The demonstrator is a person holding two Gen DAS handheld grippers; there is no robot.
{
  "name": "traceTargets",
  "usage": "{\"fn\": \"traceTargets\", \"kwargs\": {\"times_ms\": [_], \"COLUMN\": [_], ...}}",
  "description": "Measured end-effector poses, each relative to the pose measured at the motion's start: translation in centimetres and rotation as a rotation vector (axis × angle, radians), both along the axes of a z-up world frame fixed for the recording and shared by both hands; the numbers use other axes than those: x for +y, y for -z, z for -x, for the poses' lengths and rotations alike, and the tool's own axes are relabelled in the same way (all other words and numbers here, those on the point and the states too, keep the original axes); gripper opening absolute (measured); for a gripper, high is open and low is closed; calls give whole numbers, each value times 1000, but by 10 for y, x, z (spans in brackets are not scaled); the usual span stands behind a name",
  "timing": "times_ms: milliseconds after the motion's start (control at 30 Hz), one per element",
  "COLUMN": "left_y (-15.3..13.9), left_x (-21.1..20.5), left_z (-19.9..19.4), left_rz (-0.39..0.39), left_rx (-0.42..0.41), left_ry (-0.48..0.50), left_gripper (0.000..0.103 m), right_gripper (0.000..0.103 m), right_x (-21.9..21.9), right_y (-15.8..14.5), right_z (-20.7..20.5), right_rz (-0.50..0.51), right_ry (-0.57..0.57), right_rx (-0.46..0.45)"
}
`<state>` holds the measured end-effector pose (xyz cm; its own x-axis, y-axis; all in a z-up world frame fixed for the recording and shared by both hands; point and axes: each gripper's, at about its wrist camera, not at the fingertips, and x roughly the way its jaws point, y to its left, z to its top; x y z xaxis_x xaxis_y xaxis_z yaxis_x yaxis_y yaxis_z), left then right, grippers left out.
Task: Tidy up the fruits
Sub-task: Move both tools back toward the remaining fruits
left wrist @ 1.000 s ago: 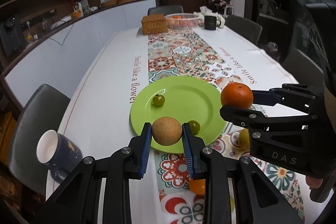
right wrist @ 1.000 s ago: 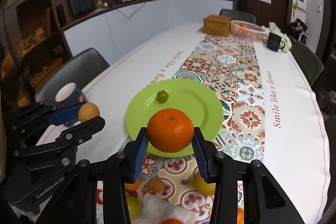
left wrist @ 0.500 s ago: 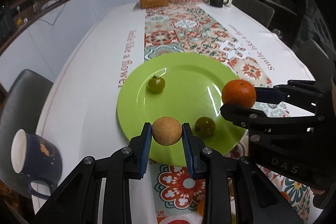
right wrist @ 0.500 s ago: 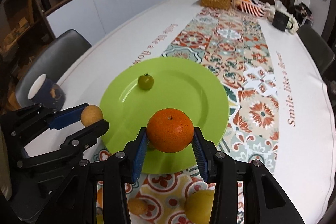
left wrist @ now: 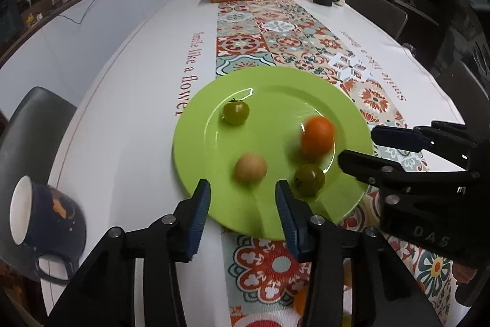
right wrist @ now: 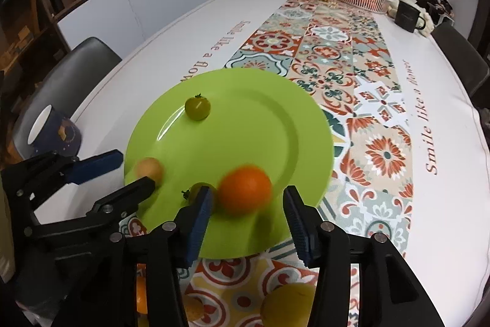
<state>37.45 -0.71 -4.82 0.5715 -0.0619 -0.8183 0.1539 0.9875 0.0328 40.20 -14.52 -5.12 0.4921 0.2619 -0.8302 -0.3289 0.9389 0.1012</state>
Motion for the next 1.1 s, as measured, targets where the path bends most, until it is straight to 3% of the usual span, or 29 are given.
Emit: {"fn": "traceTargets", "kwargs": {"times_ms": [300,700,1100], "left_y": [-32,-81,-94], "left_x": [6,2,-4], "left_z": [42,118,180], "left_rz": [5,16,8], "left_rx": [-87,-225,-272], "left_ry": [-26,-15,8], "left_gripper": [55,67,79], "right_gripper": [52,63,67], "right_x": [-17,-31,-43], "right_y": [-28,-82,-95], "right_z": [41,122,186], "right_rz": [-10,-29,-40], "right_ry": [35,70,91], "right_rx": [-102,-283,-341]}}
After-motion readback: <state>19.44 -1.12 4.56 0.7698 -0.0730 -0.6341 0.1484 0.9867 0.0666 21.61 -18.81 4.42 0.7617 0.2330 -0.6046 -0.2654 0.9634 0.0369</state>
